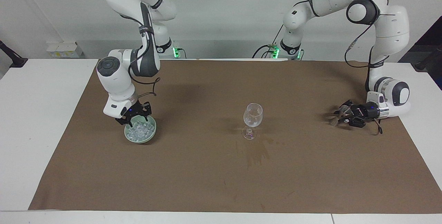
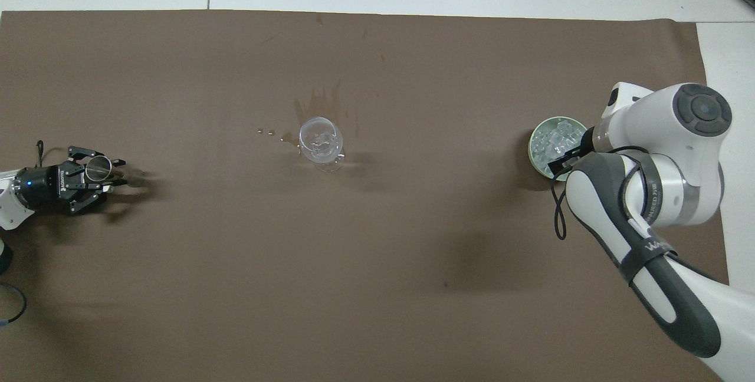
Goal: Pour wine and add ice with both arms
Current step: 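Release the cup with the left gripper while the right gripper reaches the bowl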
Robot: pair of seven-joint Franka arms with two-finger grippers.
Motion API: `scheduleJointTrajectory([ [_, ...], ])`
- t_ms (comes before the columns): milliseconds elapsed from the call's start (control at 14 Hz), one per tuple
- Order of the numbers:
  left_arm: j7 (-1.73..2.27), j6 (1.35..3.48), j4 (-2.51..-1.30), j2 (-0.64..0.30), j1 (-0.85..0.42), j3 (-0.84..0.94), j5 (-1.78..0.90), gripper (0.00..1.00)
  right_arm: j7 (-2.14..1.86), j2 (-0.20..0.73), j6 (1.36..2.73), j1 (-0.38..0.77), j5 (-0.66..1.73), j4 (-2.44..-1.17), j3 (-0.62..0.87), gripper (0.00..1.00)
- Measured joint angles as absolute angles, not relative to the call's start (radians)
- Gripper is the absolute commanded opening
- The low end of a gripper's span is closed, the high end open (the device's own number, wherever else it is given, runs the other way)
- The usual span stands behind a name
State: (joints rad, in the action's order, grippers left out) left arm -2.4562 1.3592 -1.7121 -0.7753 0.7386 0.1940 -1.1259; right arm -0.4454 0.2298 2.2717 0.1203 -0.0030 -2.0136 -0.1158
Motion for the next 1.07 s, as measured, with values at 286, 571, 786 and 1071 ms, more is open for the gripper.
scheduleJointTrajectory([
  [286, -2.453, 1.361, -1.675, -0.756, 0.742, 0.169, -1.088, 0.64, -0.444, 0.239, 2.305, 0.120, -0.003, -2.015, -0.117, 0.63],
  [571, -2.445, 1.361, -1.626, -0.707, 0.745, 0.147, -0.994, 0.65, -0.442, 0.244, 2.340, 0.119, -0.003, -2.015, -0.118, 0.59],
  [786, -2.374, 1.361, -1.580, -0.646, 0.744, 0.110, -0.879, 0.64, -0.433, 0.247, 2.360, 0.119, -0.002, -2.015, -0.118, 0.55],
  [1071, -2.138, 1.358, -1.539, -0.527, 0.739, 0.109, -0.733, 0.64, -0.414, 0.248, 2.367, 0.119, -0.002, -2.015, -0.118, 0.47],
])
